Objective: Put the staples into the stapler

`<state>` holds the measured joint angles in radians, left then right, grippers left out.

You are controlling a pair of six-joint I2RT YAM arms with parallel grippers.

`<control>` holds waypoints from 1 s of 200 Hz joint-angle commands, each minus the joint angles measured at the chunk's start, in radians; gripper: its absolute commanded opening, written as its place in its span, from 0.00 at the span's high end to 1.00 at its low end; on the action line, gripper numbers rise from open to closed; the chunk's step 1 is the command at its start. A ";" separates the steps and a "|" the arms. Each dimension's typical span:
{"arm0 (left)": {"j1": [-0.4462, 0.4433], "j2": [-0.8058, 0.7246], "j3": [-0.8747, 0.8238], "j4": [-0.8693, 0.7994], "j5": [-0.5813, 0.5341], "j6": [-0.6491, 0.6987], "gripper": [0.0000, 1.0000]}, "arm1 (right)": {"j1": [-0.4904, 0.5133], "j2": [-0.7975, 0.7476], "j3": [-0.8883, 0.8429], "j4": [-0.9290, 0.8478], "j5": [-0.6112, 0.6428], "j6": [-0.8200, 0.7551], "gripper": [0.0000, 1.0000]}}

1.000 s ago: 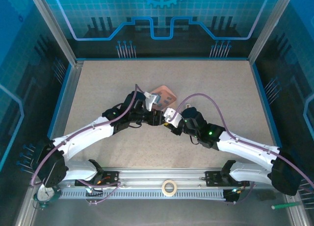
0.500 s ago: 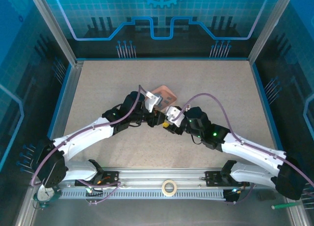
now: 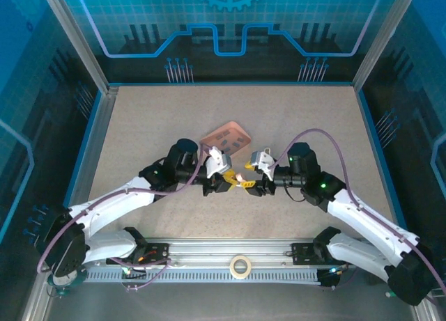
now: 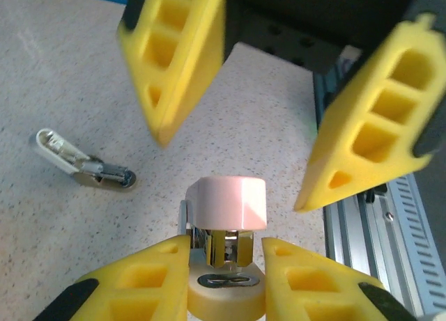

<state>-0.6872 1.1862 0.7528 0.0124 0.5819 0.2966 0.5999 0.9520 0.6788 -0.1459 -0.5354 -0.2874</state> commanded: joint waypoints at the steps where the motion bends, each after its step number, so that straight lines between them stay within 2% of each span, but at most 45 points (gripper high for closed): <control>1: 0.000 -0.029 -0.001 0.013 0.087 0.125 1.00 | -0.015 0.033 0.056 -0.085 -0.141 -0.048 0.48; 14: 0.001 -0.027 0.003 0.005 0.095 0.131 1.00 | -0.018 0.048 0.065 -0.089 -0.165 -0.060 0.51; 46: 0.001 -0.025 0.000 0.002 0.099 0.141 1.00 | -0.017 0.065 0.074 -0.077 -0.204 -0.074 0.64; 69: 0.001 -0.030 -0.001 0.003 0.088 0.145 1.00 | -0.024 0.064 0.079 -0.089 -0.211 -0.096 0.78; 87: 0.001 -0.037 -0.008 0.004 0.081 0.145 1.00 | -0.039 0.049 0.070 -0.083 -0.210 -0.094 0.83; 163: 0.001 -0.059 -0.030 0.024 0.054 0.128 1.00 | -0.183 -0.075 -0.152 0.177 -0.234 0.113 0.77; 200: 0.002 -0.080 -0.042 0.067 0.025 0.094 1.00 | -0.226 -0.129 -0.248 0.261 -0.123 0.266 0.66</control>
<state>-0.6891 1.1522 0.7246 0.0360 0.6128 0.3969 0.4191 0.8562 0.4965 0.0475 -0.7815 -0.1738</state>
